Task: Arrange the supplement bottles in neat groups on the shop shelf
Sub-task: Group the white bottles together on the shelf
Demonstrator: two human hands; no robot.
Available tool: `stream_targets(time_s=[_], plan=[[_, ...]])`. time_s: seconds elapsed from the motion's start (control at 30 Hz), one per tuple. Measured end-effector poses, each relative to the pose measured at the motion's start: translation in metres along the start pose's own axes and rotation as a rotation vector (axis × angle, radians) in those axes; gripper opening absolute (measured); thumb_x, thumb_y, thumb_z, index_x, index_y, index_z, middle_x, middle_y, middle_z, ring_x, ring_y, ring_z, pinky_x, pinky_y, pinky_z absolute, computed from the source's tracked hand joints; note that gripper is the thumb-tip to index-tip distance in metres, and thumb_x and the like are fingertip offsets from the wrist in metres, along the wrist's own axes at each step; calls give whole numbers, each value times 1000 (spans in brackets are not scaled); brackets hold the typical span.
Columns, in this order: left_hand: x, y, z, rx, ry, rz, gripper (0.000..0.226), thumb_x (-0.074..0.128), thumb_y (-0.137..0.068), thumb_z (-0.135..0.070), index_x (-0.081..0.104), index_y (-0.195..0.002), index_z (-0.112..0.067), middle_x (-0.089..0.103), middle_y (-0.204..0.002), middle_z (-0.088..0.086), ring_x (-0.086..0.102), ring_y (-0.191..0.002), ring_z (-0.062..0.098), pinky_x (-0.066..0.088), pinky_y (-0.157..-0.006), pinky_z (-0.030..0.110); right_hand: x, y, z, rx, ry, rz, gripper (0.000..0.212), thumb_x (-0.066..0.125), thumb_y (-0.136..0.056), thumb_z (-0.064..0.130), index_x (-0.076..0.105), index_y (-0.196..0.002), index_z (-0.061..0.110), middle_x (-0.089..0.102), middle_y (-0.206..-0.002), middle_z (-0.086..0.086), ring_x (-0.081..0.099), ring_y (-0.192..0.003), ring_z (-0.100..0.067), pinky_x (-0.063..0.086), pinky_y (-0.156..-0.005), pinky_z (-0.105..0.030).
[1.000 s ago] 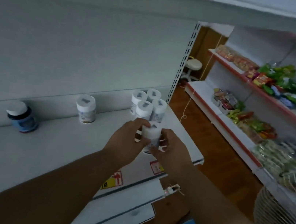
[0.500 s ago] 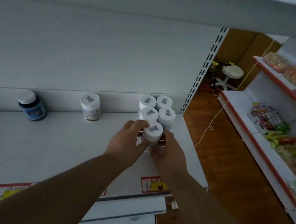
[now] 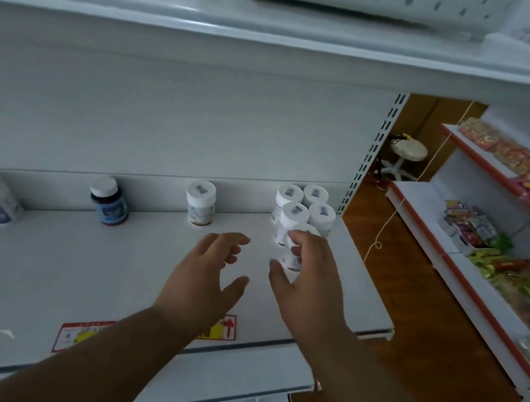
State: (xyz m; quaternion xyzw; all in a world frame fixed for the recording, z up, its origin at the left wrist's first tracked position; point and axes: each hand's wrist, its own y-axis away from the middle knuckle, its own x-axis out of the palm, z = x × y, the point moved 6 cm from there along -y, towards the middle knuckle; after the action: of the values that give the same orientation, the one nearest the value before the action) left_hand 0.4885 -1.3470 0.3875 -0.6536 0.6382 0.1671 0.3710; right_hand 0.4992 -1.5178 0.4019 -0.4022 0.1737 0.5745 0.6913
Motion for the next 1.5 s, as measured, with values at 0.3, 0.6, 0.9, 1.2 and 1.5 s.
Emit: stream_targets(time_s=[0.3, 0.6, 0.9, 1.2, 1.5], plan=[[-162, 109, 105, -101, -85, -107, 58, 76, -84, -27, 49, -135, -33, 46, -116, -21, 50, -97, -8, 35, -82, 1, 104, 73, 192, -216, -115, 121, 48, 73, -86, 30, 54, -129, 20, 59, -121, 4, 56, -108, -10, 39, -88, -13], [-296, 264, 203, -483, -172, -470, 55, 79, -82, -21, 51, -127, -39, 52, -112, -22, 52, -101, -15, 42, -79, 3, 223, 141, 362, -610, -324, 502, 43, 73, -87, 28, 55, -126, 21, 61, -113, 2, 55, -103, -8, 37, -83, -6], [-334, 410, 285, -748, -154, -662, 56, 78, -80, -20, 52, -124, -42, 55, -112, -20, 59, -98, -2, 55, -81, 32, 327, 250, 450, -786, -441, 827, 41, 71, -87, 26, 52, -123, 28, 56, -117, 9, 53, -102, 0, 46, -84, -9], [-373, 462, 445, -821, -64, -428, 52, 72, -87, -27, 49, -132, -38, 51, -120, -17, 55, -105, 4, 52, -89, 26, 481, 310, 486, -547, -219, 961, 42, 68, -90, 23, 52, -128, 28, 45, -112, 18, 49, -97, 6, 45, -81, -12], [-348, 477, 601, -919, 24, -294, 52, 67, -90, -23, 46, -137, -32, 54, -123, -8, 53, -100, 6, 44, -78, 16, 650, 329, 451, -367, 14, 956, 39, 69, -89, 26, 53, -125, 22, 51, -119, 7, 53, -105, -10, 50, -88, -28]])
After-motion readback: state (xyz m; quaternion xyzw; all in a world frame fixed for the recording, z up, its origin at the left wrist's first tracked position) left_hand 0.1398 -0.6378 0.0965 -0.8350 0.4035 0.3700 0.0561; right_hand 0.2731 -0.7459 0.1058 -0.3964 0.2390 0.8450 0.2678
